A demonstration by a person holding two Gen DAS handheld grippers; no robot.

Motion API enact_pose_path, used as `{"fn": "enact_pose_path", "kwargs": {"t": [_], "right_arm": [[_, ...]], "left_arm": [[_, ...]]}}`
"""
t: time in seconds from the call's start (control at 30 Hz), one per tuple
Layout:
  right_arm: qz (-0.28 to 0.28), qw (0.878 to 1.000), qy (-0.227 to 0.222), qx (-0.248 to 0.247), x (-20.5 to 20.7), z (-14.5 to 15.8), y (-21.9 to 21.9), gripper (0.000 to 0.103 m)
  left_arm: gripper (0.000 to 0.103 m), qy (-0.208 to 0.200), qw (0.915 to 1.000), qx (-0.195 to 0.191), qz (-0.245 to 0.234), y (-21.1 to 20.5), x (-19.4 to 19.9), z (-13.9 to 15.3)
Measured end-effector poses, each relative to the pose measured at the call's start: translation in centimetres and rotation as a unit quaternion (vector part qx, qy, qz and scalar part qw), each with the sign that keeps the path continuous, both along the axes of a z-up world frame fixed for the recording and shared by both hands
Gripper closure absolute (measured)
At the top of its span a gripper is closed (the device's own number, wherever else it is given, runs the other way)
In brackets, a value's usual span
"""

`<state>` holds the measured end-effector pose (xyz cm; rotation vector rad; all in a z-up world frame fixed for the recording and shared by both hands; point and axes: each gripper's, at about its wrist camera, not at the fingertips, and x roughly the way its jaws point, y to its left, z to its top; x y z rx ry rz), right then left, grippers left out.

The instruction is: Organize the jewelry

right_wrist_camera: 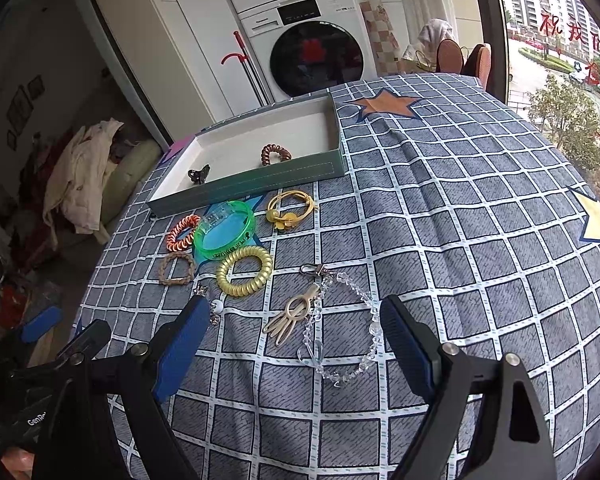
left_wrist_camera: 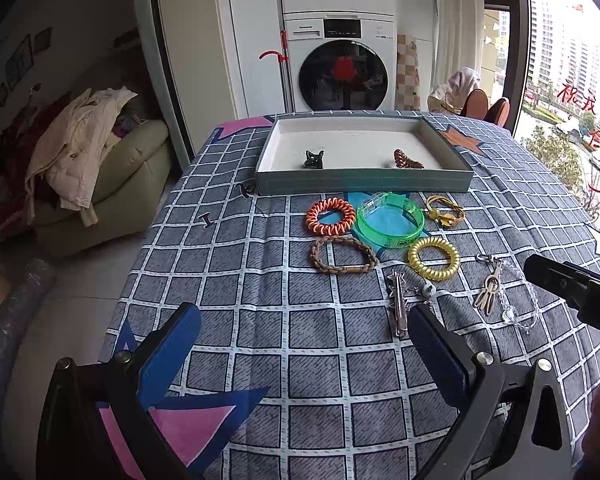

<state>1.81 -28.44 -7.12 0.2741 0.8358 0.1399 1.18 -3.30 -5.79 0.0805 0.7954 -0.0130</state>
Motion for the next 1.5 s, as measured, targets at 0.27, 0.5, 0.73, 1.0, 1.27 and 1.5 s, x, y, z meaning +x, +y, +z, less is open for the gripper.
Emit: {"fn": "enact_pose_path", "kwargs": {"t": [0.27,0.5,0.73,1.0,1.27,1.5], "right_arm": [[0.000,1.000,0.000,0.001,0.0,0.0,0.0,0.014],[0.000,1.000,-0.001,0.001,0.0,0.0,0.0,0.014],[-0.001,1.000,0.001,0.002,0.0,0.0,-0.1,0.014],[-0.001,1.000,0.001,0.002,0.0,0.0,-0.3,0.014],[-0.008,1.000,0.009,-0.005,0.0,-0.4,-0.6,0.014],[-0.025,0.999,0.024,-0.020,-0.1,-0.9,-2.0,0.014]], "left_arm": [[0.000,0.000,1.0000,0.002,-0.002,-0.1,0.0,-0.1],[0.000,0.001,1.0000,0.000,0.000,0.0,0.0,-0.1],[0.000,0.003,1.0000,0.000,0.000,0.0,0.0,-0.2],[0.000,0.007,1.0000,-0.001,0.001,0.1,0.2,-0.5],[0.000,0.019,0.9998,-0.010,0.002,1.0,0.9,-1.2],[0.000,0.041,0.9986,-0.033,-0.005,3.3,2.5,-2.6]]}}
